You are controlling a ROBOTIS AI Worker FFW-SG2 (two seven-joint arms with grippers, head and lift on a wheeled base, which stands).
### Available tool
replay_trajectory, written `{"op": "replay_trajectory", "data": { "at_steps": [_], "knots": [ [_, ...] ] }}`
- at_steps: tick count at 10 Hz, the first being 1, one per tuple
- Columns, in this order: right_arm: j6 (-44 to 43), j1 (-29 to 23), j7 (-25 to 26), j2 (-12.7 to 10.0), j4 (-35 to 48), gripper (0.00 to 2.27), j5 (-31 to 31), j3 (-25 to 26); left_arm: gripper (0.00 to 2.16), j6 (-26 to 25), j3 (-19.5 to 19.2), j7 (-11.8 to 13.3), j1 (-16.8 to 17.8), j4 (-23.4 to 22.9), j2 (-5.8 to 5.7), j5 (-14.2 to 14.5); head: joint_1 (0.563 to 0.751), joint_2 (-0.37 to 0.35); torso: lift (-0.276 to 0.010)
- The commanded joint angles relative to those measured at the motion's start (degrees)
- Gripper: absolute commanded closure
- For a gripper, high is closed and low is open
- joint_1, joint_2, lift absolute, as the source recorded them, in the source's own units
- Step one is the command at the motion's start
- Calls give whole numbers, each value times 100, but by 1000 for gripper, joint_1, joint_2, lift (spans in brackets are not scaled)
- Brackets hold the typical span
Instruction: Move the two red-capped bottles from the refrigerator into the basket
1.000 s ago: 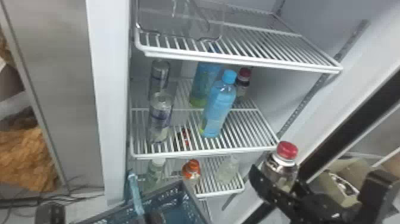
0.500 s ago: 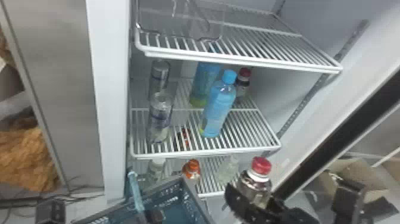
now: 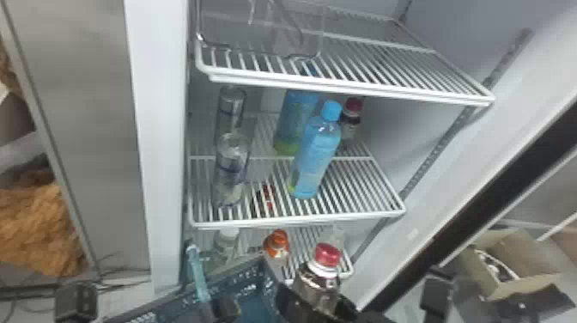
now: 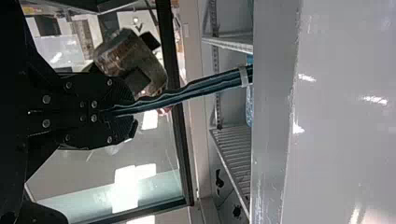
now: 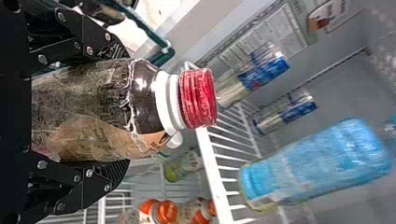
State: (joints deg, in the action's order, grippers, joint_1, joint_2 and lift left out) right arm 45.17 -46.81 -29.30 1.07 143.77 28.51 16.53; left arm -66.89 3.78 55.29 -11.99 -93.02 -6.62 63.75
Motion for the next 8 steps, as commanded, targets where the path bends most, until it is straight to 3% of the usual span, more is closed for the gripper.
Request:
{"op": "replay_trajectory", "data": {
  "at_steps": [1, 5, 8],
  "knots": [
    [-116, 238, -94, 34, -449, 1193, -17, -54, 1168, 38, 45, -1, 32, 0, -6, 47, 695, -350, 0],
    [-172, 421, -173, 104, -786, 1093, 246, -259, 1168, 38, 79, -1, 18, 0, -6, 47, 695, -350, 0],
    [-271, 449, -155, 122, -814, 246, 429, -328, 1168, 38, 79, -1, 18, 28, -6, 47, 695, -331, 0]
  ]
}}
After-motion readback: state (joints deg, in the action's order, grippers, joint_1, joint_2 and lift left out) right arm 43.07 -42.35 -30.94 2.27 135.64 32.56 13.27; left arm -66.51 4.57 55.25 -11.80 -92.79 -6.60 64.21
